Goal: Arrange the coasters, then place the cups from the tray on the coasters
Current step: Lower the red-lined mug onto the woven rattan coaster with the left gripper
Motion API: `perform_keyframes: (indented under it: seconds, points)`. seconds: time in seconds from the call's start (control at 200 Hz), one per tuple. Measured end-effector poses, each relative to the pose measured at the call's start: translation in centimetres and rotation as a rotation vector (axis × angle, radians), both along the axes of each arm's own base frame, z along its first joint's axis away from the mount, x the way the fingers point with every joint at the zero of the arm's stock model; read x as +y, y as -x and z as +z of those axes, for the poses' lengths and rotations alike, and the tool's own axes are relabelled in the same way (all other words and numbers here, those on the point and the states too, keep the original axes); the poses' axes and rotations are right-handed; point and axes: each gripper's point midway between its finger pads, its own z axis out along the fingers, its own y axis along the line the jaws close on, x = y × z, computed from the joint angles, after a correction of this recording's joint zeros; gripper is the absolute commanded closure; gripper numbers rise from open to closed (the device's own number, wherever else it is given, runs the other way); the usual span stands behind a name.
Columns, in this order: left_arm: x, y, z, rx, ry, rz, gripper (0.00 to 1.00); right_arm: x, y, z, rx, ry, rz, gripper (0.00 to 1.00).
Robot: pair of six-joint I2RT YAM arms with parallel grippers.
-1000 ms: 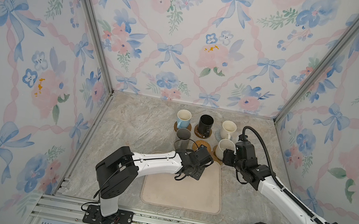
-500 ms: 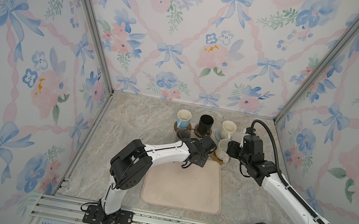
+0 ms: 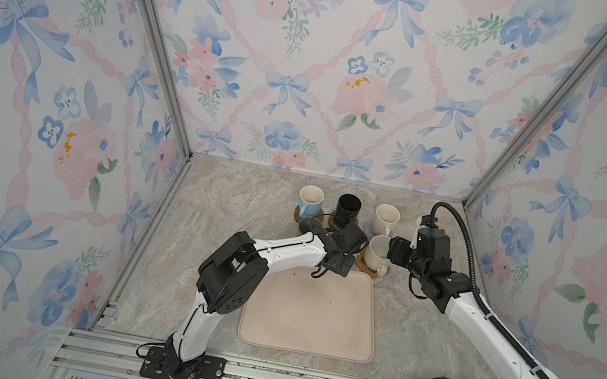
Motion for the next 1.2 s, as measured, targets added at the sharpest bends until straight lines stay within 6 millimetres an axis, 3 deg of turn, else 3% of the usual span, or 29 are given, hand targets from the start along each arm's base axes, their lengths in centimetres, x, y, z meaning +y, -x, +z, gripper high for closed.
perform_keyframes:
  seconds: [0.535,1.075,1.2]
  points:
    - [0.4,-1.6,0.0,-0.001,0.011,0.027,1.00,0.2,-0.2,-1.0,0.027,-0.004,0.006,0.35]
    - [0.3,-1.5,-0.9,0.025,0.011,0.022,1.00,-0.2,-0.3,-1.1,0.028,-0.006,-0.004,0.35]
    - [0.3,-1.5,-0.9,0.025,0.011,0.022,0.87,-0.3,-0.3,-1.1,0.028,-0.006,-0.005,0.35]
